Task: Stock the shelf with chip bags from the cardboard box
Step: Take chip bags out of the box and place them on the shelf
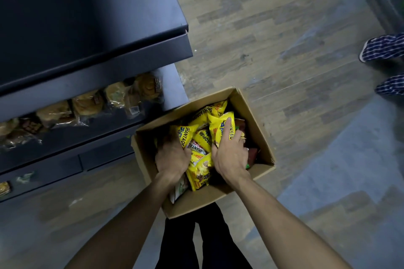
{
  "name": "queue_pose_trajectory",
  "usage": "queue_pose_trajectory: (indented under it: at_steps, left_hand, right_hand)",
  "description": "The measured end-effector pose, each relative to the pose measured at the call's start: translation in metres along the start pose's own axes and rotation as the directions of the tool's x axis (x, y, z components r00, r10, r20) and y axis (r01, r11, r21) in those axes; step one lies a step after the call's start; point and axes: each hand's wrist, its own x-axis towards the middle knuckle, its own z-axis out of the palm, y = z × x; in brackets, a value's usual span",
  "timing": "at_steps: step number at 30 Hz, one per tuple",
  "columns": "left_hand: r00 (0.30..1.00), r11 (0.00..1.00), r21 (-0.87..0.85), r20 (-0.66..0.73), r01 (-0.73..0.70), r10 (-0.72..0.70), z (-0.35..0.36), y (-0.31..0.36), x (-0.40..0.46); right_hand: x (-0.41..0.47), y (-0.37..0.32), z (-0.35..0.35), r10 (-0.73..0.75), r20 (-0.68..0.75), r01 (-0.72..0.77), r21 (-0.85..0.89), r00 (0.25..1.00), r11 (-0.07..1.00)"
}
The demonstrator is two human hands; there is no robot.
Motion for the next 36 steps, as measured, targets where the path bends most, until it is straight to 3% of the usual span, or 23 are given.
queue_pose_trajectory:
  at_steps: [7,11,15,19,29,36]
  left_hand:
    - [0.997,0.983,-0.182,-0.079,0.012,-0.026,-0.052,0.018,-0.031]
    - [0.984,0.964,-0.260,-0.178,-0.060,0.014,-0.067,0.022,-0.061]
    - [0.957,0.953,-0.284,-0.290,-0.104,0.018,-0.083,0.019,-0.090]
    - [0.937,0.959,-0.280,-0.345,-0.038,-0.063,-0.103,0.007,-0.109]
    - [0.868,0.985,-0.169,-0.483,0.036,-0.115,-0.163,-0.067,-0.170]
    - [0.764,0.986,-0.169,-0.635,0.003,-0.112,-0.209,-0.170,-0.246]
  right_hand:
    - [-0.017,0.007,-0.044,-0.074,0.027,0.073,0.018,0.997,0.997]
    - [-0.034,0.005,-0.074,-0.140,-0.008,0.140,0.072,0.990,0.988]
    - [-0.053,-0.001,-0.097,-0.210,-0.043,0.214,0.118,0.977,0.970]
    - [-0.072,-0.013,-0.115,-0.262,-0.080,0.271,0.136,0.962,0.953]
    - [-0.151,-0.072,-0.128,-0.368,-0.151,0.388,0.134,0.917,0.912]
    - [-0.253,-0.149,-0.144,-0.478,-0.252,0.514,0.097,0.841,0.852]
